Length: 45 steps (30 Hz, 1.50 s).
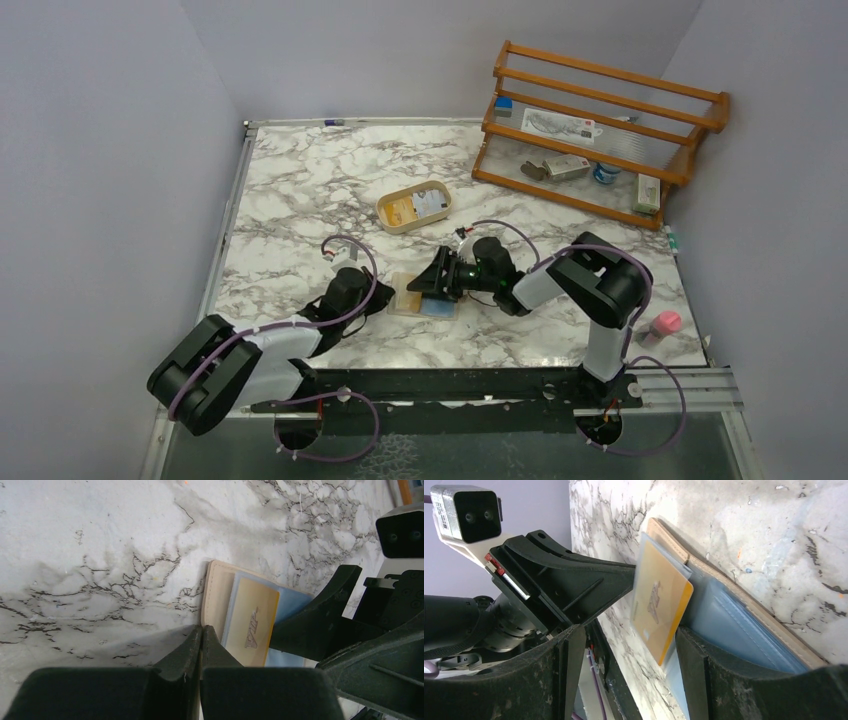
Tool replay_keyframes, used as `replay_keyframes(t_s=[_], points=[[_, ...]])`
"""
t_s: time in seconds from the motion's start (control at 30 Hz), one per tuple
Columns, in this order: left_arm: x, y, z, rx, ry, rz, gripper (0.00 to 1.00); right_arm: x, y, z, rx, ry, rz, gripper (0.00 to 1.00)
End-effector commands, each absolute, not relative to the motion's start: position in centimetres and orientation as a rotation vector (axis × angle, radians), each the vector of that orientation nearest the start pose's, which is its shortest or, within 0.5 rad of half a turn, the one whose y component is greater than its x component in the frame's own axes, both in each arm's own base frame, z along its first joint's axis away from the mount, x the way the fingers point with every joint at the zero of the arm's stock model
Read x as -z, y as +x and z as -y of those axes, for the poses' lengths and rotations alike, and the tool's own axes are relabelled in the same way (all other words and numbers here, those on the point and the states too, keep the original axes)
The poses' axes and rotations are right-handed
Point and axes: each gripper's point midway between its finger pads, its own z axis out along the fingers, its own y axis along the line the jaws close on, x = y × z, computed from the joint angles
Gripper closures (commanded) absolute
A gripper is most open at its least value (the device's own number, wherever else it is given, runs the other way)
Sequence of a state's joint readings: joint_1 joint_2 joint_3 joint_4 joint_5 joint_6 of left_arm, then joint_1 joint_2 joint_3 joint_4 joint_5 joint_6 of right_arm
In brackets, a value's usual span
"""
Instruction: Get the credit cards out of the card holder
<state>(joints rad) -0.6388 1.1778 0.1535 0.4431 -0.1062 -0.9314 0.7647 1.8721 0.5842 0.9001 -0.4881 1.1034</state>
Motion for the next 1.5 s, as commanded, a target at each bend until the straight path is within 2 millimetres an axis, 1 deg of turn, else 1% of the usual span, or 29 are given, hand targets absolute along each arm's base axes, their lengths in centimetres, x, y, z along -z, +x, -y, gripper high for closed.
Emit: replay_keyframes(t_s=[0.0, 0.13, 0.37, 0.43, 0.53, 0.67, 0.77, 0.9, 1.1, 1.17, 1.3, 1.37, 1.43, 1.47], points=[[2.0, 19.9, 17.4, 0.655, -0.394, -2.370, 1.00, -4.2, 20.9, -37.5, -1.611, 0.000, -2.372, 0.28], [2.1, 19.5, 17.7, 0.654, -0.385, -2.373, 1.00, -5.2, 20.8, -37.8, -1.665, 0.011, -2.341, 0.28], [2.0, 19.4, 18.2, 0.658, -0.383, -2.368, 1.00, -7.8, 21.0, -38.5, -1.756, -0.001, -2.247, 0.28], [1.9, 19.3, 18.5, 0.663, -0.376, -2.366, 1.00, -8.1, 21.1, -38.9, -1.770, -0.006, -2.237, 0.28], [1.7, 19.3, 19.0, 0.668, -0.368, -2.361, 1.00, -8.1, 21.1, -39.7, -1.774, -0.010, -2.245, 0.28], [1.3, 19.3, 19.6, 0.682, -0.364, -2.353, 1.00, -7.8, 20.7, -40.8, -1.750, -0.031, -2.277, 0.28], [0.8, 19.6, 19.8, 0.696, -0.368, -2.336, 1.00, -7.7, 20.3, -41.2, -1.735, -0.025, -2.288, 0.28], [-0.2, 20.0, 20.6, 0.732, -0.359, -2.313, 1.00, -6.8, 20.1, -41.6, -1.689, 0.018, -2.319, 0.28], [-0.9, 19.9, 21.4, 0.779, -0.358, -2.305, 1.00, -4.3, 20.1, -41.3, -1.653, 0.158, -2.364, 0.30], [-1.1, 19.7, 21.6, 0.793, -0.361, -2.304, 1.00, -3.8, 20.2, -41.2, -1.629, 0.200, -2.372, 0.30], [-1.4, 19.3, 22.0, 0.821, -0.368, -2.300, 1.00, -3.5, 21.1, -40.9, -1.541, 0.267, -2.378, 0.31], [-1.6, 19.2, 22.3, 0.836, -0.365, -2.296, 1.00, -4.6, 21.6, -41.0, -1.551, 0.259, -2.328, 0.31], [-1.8, 19.1, 22.7, 0.847, -0.359, -2.294, 1.00, -6.5, 21.7, -41.5, -1.628, 0.191, -2.233, 0.31], [-1.9, 19.0, 22.8, 0.853, -0.356, -2.291, 1.00, -7.8, 21.7, -41.8, -1.680, 0.153, -2.169, 0.31]])
